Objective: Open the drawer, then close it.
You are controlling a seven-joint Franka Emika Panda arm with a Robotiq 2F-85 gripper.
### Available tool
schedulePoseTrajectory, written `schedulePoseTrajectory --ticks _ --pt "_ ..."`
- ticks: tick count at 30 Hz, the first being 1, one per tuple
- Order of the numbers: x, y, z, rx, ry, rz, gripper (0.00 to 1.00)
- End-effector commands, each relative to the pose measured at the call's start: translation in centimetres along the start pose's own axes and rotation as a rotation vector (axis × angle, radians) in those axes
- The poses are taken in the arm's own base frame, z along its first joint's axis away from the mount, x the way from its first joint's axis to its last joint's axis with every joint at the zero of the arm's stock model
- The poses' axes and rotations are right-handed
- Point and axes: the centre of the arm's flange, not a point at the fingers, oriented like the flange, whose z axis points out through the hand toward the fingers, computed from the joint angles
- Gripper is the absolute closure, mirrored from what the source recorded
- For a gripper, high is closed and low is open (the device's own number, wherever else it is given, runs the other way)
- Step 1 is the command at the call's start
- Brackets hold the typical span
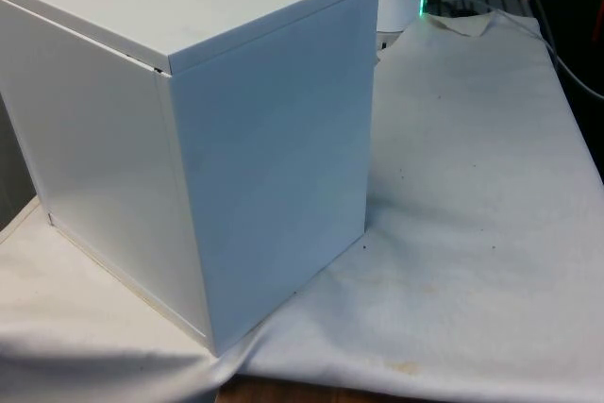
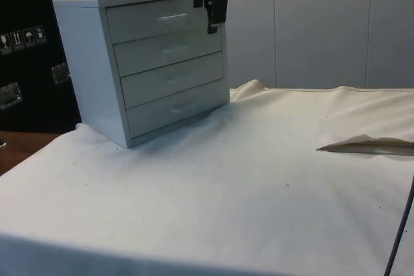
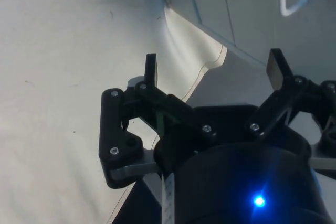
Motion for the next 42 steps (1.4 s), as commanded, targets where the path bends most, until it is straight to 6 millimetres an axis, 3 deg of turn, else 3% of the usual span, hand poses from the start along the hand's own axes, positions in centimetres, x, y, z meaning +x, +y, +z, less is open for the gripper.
schedulePoseTrajectory --ticks 1,19,42 --pt "0.0 0.0 0.0 -0.009 0.016 -0.008 0.0" --pt "0.7 0.1 -0.1 -0.022 0.076 -0.043 0.0" --pt "3.4 1.6 1.7 -0.08 0.087 -0.059 0.0"
